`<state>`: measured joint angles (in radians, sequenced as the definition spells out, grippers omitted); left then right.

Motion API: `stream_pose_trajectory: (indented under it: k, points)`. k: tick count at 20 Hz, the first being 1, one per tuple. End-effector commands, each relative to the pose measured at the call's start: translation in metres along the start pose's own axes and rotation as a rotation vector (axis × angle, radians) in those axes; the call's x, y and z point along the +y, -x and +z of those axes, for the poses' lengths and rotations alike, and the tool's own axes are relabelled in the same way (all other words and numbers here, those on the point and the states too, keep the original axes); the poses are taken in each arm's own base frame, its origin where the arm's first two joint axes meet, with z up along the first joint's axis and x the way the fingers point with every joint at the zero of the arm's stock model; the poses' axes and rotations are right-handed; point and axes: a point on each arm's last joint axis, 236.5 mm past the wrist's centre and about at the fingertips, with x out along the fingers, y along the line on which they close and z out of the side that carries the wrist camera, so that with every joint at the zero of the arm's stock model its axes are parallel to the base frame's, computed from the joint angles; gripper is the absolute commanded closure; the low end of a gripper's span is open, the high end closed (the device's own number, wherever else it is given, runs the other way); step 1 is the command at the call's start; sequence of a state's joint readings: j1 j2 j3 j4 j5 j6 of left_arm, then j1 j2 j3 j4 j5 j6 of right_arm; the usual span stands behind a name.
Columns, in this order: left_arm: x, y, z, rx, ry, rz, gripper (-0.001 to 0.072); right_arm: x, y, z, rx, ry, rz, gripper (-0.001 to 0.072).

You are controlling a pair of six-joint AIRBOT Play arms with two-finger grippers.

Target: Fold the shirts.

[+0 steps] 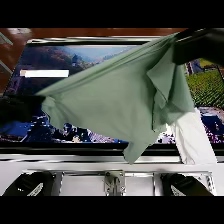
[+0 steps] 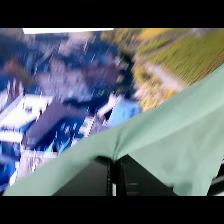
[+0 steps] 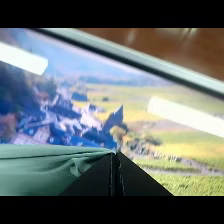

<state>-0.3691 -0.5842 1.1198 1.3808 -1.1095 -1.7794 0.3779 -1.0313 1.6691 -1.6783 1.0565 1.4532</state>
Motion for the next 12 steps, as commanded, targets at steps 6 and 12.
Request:
stream_pose_trajectory:
  k: [6, 12]
  points:
    - [0.082, -0.117, -0.109, 0.301, 0.246, 0.208, 0.0669, 0.072, -0.225, -0.143, 0.369, -0.126, 0.143, 0.0655]
    - [0.143, -0.186, -0.079, 0.138, 0.494, 0.244, 0.0539, 0.09, -0.245, -0.173, 0.44, -0.217, 0.192, 0.0191]
